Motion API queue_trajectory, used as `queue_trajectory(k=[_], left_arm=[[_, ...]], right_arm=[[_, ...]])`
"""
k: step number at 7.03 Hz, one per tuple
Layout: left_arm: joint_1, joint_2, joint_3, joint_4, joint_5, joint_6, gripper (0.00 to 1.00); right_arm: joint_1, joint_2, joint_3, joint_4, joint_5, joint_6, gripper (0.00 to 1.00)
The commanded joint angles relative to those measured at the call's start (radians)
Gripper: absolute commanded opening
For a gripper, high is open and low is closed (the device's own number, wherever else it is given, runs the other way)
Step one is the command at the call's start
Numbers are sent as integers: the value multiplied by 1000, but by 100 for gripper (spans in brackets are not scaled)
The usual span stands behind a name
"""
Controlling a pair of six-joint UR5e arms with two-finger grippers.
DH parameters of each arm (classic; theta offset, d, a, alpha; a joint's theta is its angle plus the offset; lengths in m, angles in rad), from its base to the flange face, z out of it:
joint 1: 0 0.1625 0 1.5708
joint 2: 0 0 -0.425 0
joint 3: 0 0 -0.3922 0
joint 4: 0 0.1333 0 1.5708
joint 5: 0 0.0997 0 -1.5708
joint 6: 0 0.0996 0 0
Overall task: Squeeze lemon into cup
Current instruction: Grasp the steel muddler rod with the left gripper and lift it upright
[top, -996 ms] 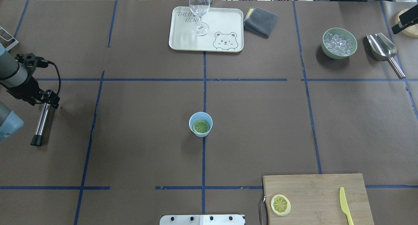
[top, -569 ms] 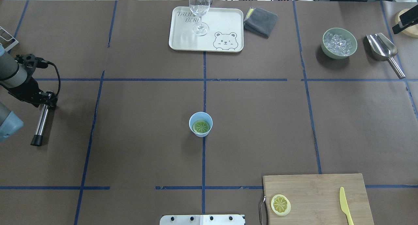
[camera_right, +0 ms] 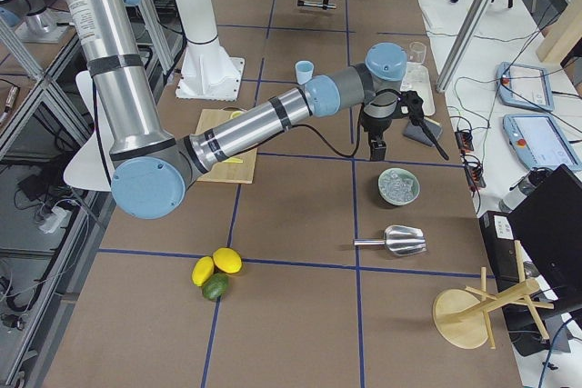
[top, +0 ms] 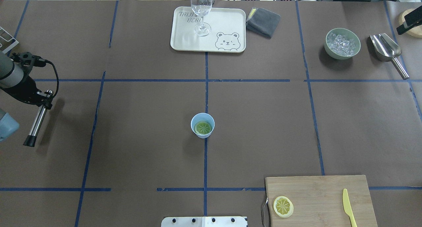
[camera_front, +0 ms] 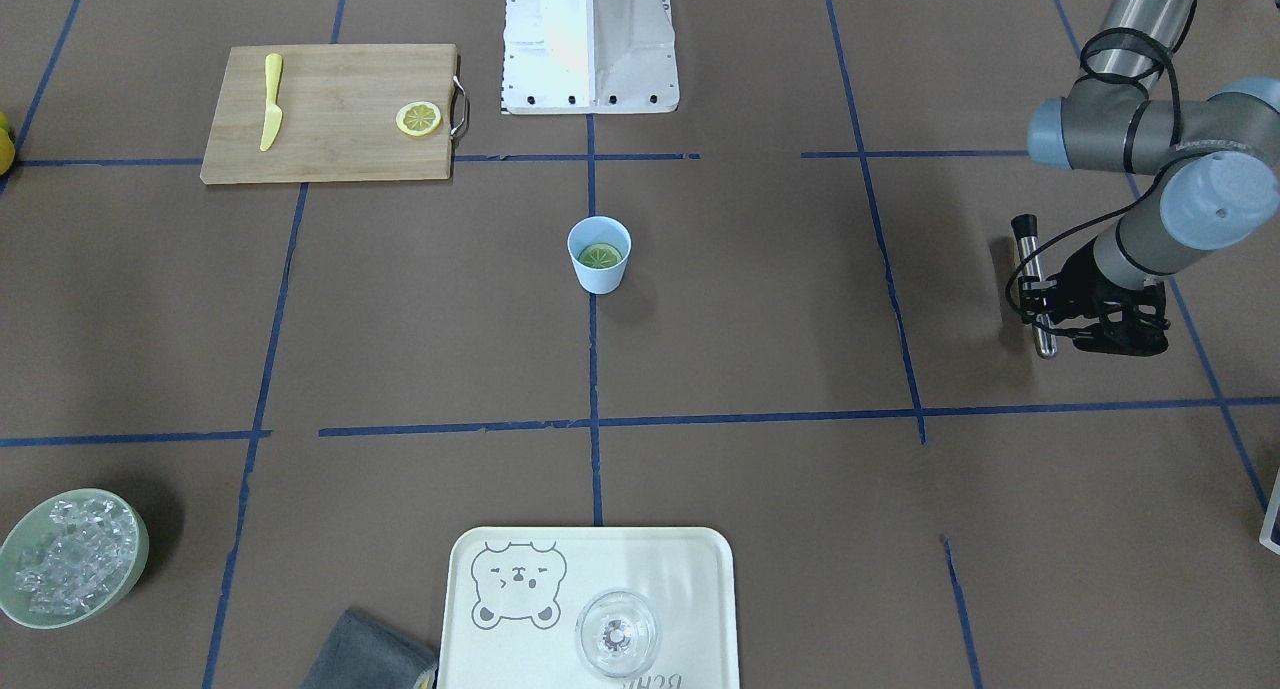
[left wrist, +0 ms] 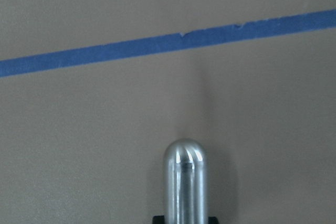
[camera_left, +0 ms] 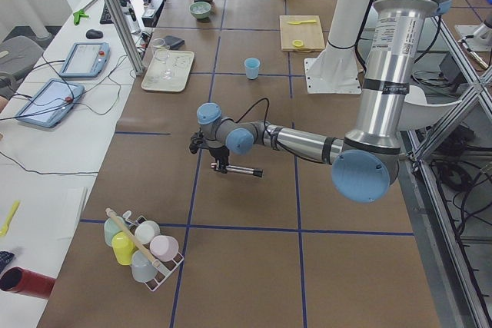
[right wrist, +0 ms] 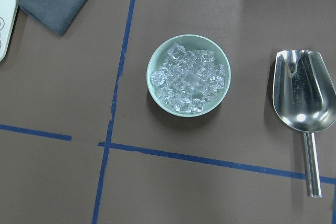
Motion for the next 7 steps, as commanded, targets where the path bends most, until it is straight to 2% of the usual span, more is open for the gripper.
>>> queue_trajectory(k=[1,3,6,7], left_arm=[[-26,-3,-80,2,13,4,0],[-38,-39,-227,0,190,-26,0],[-23,-110,-393,0,397,-251,0],[7,-134,-444,1,431,-291,0]], right_arm=[[2,-7,-4,0,19,4,100],[1,-7,-17,0,16,3,100],[1,-10,-29,0,21,6,100],[1,-11,-20,0,24,9,100]])
